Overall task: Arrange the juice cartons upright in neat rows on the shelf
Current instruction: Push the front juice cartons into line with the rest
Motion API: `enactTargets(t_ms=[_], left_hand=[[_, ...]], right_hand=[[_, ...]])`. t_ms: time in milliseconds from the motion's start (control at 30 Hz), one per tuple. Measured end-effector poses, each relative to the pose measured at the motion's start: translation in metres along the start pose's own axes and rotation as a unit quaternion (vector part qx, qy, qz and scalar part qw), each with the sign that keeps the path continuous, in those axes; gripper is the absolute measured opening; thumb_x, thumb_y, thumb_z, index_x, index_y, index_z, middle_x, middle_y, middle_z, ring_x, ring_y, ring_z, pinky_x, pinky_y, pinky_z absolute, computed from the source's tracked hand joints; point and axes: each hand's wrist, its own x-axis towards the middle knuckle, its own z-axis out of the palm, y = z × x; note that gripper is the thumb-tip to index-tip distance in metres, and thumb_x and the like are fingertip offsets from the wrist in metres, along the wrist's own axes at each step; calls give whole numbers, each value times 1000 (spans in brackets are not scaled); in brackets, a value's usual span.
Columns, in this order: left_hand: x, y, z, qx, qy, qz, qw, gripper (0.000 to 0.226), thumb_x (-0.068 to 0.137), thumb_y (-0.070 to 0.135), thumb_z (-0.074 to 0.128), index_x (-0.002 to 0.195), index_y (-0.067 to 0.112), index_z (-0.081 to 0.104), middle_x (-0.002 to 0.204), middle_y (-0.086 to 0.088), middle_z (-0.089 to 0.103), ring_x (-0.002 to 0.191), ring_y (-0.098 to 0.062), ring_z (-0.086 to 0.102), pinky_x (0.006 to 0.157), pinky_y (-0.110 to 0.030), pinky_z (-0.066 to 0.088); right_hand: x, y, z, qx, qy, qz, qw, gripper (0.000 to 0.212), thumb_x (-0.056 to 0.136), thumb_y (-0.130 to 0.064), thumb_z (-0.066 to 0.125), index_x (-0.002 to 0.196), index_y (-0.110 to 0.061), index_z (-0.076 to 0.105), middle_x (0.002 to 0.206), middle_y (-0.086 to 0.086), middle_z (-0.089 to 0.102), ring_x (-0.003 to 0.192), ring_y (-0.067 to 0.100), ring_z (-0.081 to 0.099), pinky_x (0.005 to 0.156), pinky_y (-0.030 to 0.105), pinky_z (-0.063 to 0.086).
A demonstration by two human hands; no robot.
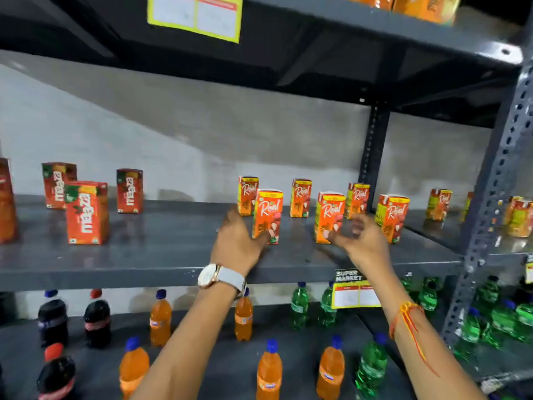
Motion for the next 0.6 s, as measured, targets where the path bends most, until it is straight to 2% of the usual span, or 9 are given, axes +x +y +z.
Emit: enactTargets(t_ms=[67,167,267,300,367,433,500,600], left_hand=[[9,6,19,1,-7,-34,999,68,78,31,72,129,3,36,129,-20,50,117,-37,49,90,-37,41],[16,8,40,-15,-3,-67,998,68,72,37,75,122,10,38,119,-13,57,109,-36,56,91,-42,47],[14,11,53,67,14,-93,993,71,72,49,71,122,13,35,117,-11,58,106,-37,57,89,-44,47],[14,12,54,95,26,-101,990,69,74,51,69,121,11,36,116,-12,58,105,-37,57,87,-42,48],[12,14,56,135,50,-112,983,62,78,53,64,116,9,42,112,-14,61,100,-36,59,82,-40,49],[10,15,60,183,73,-108,975,54,82,55,58,107,9,52,106,-14,65,92,-35,62,75,-37,50],[8,16,62,223,86,-104,965,50,84,57,53,99,10,58,100,-13,67,88,-33,63,67,-32,46],[7,17,64,246,103,-107,958,49,84,57,53,97,10,60,98,-13,67,87,-33,63,64,-31,41]], right_hand=[[12,5,-5,12,-48,28,998,80,62,-22,83,130,-1,45,132,18,55,121,32,52,101,42,43],[29,12,-8,58,-118,62,989,89,59,-21,84,134,-1,41,137,18,51,125,32,49,106,44,40],[52,31,-5,88,-175,75,978,117,31,-42,90,132,-3,44,132,14,57,121,30,54,103,47,44],[58,36,-2,108,-189,79,973,112,34,-38,91,130,-2,46,129,12,59,119,29,55,100,47,47],[56,29,-3,126,-212,80,966,73,56,-13,85,120,1,53,114,9,63,112,26,58,93,45,51],[52,24,-4,117,-211,68,968,49,65,-4,79,110,0,60,106,13,66,102,26,62,95,47,50],[51,22,-4,121,-203,63,970,42,67,-2,76,107,0,62,111,17,67,98,26,63,96,46,49],[51,24,-1,117,-215,50,968,42,69,-4,76,108,-2,62,115,17,68,105,28,64,96,44,50]])
